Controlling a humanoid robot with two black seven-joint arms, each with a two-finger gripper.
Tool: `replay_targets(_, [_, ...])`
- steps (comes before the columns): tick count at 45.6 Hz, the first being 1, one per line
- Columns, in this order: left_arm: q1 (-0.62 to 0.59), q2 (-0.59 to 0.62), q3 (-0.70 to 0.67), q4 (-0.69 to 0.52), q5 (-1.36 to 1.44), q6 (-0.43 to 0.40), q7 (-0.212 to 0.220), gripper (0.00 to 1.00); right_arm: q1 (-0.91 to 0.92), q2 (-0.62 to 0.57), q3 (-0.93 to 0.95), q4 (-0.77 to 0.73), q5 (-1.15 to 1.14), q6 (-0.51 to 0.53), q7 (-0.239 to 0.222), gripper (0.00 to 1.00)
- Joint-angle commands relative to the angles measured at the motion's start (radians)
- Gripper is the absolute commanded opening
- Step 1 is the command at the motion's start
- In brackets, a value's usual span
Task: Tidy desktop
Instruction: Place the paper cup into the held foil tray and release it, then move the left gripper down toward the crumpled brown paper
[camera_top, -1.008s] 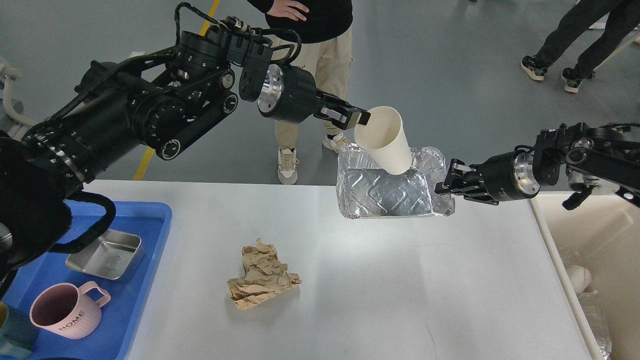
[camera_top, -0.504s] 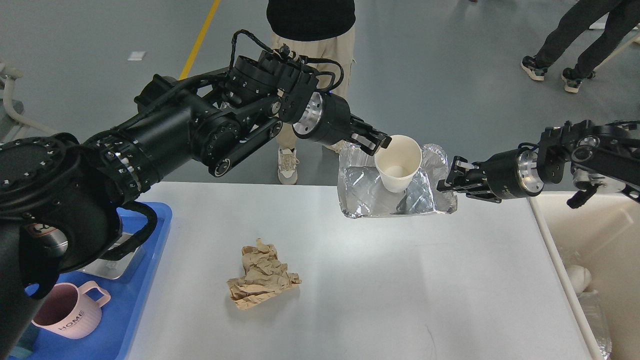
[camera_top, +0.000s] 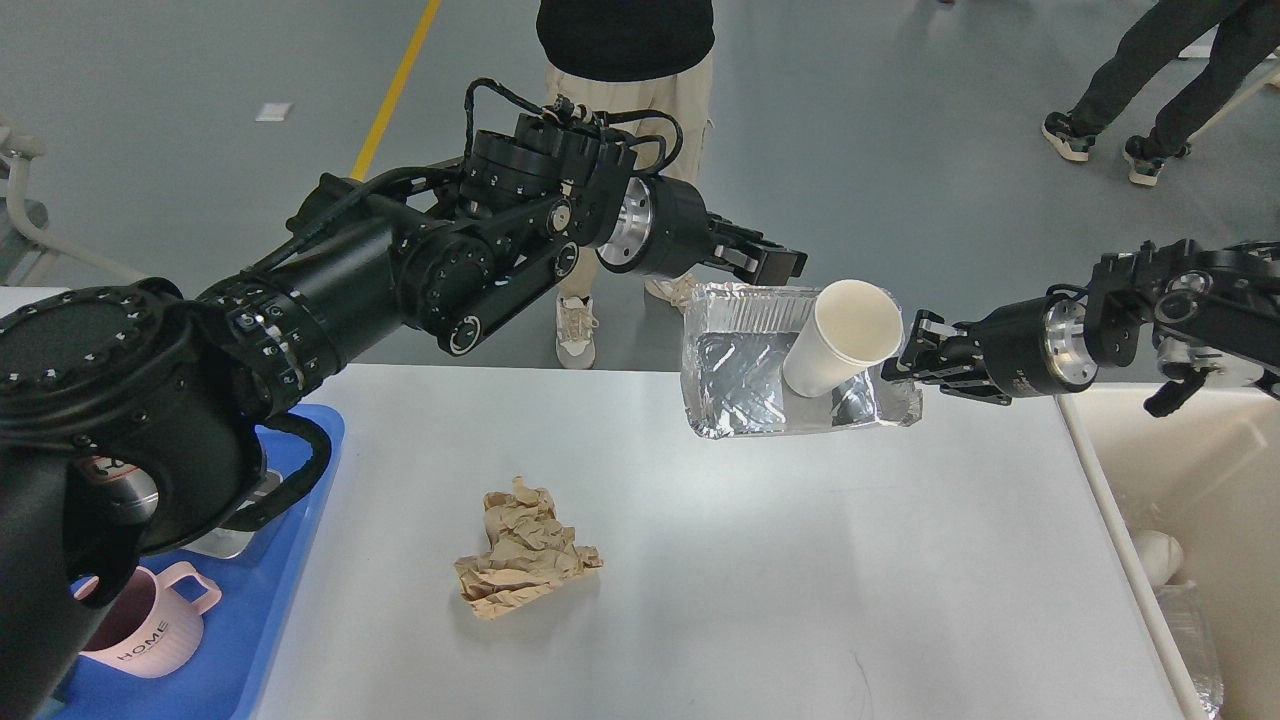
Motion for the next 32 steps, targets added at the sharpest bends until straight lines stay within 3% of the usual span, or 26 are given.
replay_targets(1, [-0.009, 0.03, -0.007, 0.0, -0.185, 0.008, -0.001, 0.95, -0.003, 0.0, -0.002, -0.001, 0.0, 0.0, 0.0, 0.0])
replay_targets(7, [0.002, 0.095, -0.001, -0.006, -0.28, 0.001, 0.004, 0.97, -0.001, 0.0, -0.003, -0.001, 0.0, 0.0, 0.0, 0.0])
replay_targets(10, [0.005, 0.129, 0.007, -0.008, -0.286, 0.004, 0.027, 0.97, -0.001, 0.0, -0.003, -0.001, 0.0, 0.0, 0.0, 0.0])
replay_targets(19, [0.068, 0.27, -0.005, -0.02, -0.296, -0.01, 0.199, 0.97, -0.003, 0.0, -0.002, -0.002, 0.0, 0.0, 0.0, 0.0])
replay_targets(25, [0.158, 0.417, -0.005, -0.135, -0.297, -0.083, 0.205, 0.97, -0.003, 0.003, -0.002, -0.002, 0.0, 0.0, 0.0, 0.0])
replay_targets(32, [0.301, 0.655, -0.019, -0.415, -0.294, -0.136, 0.2, 0.97, -0.006, 0.006, -0.003, -0.007, -0.001, 0.0, 0.0, 0.0])
